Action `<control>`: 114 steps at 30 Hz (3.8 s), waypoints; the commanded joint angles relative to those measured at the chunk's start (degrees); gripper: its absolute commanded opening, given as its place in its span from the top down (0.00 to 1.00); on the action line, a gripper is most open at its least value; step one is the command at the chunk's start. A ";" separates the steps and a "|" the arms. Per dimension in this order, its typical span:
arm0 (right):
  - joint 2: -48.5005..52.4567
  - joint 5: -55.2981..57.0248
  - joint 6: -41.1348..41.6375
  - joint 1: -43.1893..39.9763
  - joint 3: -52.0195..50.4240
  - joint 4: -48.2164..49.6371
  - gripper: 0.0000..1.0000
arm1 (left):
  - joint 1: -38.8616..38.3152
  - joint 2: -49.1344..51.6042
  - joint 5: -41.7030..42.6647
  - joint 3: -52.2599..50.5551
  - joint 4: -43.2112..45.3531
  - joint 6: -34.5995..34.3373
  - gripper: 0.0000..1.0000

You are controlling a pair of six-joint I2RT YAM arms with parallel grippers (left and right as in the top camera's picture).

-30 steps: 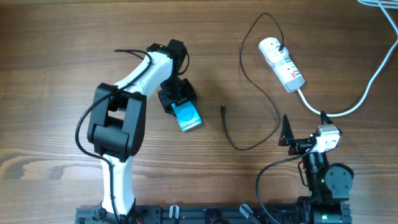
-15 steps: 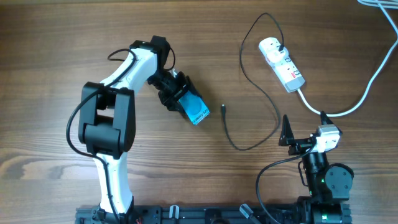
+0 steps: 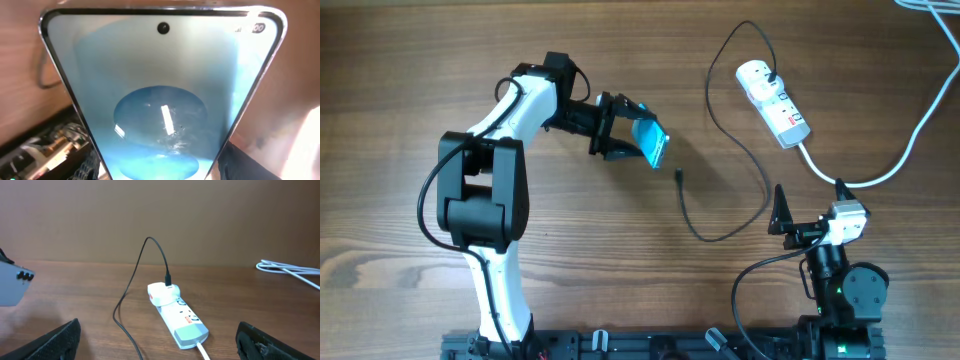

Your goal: Plug charger to phone and switch on socket

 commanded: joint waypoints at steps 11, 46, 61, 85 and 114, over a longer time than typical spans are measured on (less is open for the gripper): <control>-0.11 -28.92 40.39 0.24 3.45 22.08 0.00 | 3.19 0.83 13.51 0.85 -2.45 0.72 0.40; 89.83 25.09 34.95 49.03 92.37 -53.20 0.22 | 3.45 -5.29 13.49 0.85 -8.31 0.72 0.42; 95.97 16.59 37.46 43.36 92.24 -49.81 0.49 | 3.48 -5.29 13.49 0.85 -8.28 0.94 0.42; 96.02 12.50 36.44 43.36 92.24 -49.16 0.83 | 3.87 -5.29 13.49 0.85 -8.31 0.92 0.42; 93.04 23.37 110.33 43.41 92.26 -45.42 0.96 | 3.93 -5.27 13.46 0.85 4.20 -10.29 0.50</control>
